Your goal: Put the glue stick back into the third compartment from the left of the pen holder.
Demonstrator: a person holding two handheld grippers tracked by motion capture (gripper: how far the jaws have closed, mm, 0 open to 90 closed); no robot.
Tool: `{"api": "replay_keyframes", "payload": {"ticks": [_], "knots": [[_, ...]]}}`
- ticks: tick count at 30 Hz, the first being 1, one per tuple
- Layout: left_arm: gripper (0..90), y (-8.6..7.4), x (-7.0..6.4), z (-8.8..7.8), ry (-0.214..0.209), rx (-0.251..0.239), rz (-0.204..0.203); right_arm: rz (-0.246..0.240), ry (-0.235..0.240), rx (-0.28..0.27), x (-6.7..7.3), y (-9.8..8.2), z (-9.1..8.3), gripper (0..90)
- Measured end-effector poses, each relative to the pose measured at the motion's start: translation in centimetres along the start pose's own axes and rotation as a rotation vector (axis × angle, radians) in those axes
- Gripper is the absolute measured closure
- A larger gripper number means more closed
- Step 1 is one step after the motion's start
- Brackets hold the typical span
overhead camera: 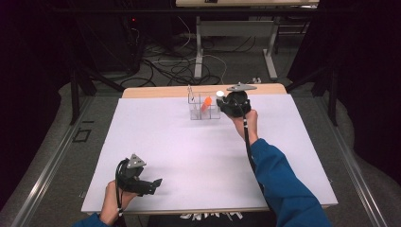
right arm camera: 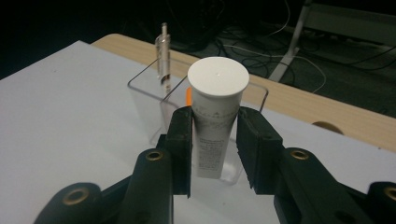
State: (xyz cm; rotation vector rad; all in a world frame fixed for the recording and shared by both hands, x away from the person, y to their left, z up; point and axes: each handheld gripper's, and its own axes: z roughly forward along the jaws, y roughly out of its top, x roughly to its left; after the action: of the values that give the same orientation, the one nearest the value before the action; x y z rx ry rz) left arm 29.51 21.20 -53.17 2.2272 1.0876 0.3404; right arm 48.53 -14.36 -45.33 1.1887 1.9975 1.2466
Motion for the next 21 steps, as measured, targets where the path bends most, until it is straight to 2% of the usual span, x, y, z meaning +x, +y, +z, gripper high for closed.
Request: {"api": "replay_keyframes", "payload": {"ticks": [2,11,12,17,19,21], "knots": [[5.8,0.0,0.0,0.0,0.001,0.001,0.003,0.007,-0.014,-0.017,-0.2,0.4,0.6,67.1],[5.8,0.0,0.1,0.0,0.000,0.002,0.000,0.004,-0.054,-0.019,-0.5,1.4,2.9,67.0],[5.8,0.0,0.1,0.0,0.002,0.006,0.003,-0.004,-0.070,-0.020,-0.5,1.4,3.2,67.0],[5.8,0.0,0.1,0.0,-0.004,0.005,0.003,-0.041,-0.089,0.031,-0.5,1.1,4.5,66.2],[5.8,-0.1,0.1,0.0,-0.005,0.001,-0.002,-0.033,-0.082,0.069,-0.5,0.8,4.8,55.6],[5.8,-0.1,0.2,0.0,-0.004,-0.003,-0.005,-0.021,-0.055,0.092,-0.5,0.6,4.6,46.6]]}}
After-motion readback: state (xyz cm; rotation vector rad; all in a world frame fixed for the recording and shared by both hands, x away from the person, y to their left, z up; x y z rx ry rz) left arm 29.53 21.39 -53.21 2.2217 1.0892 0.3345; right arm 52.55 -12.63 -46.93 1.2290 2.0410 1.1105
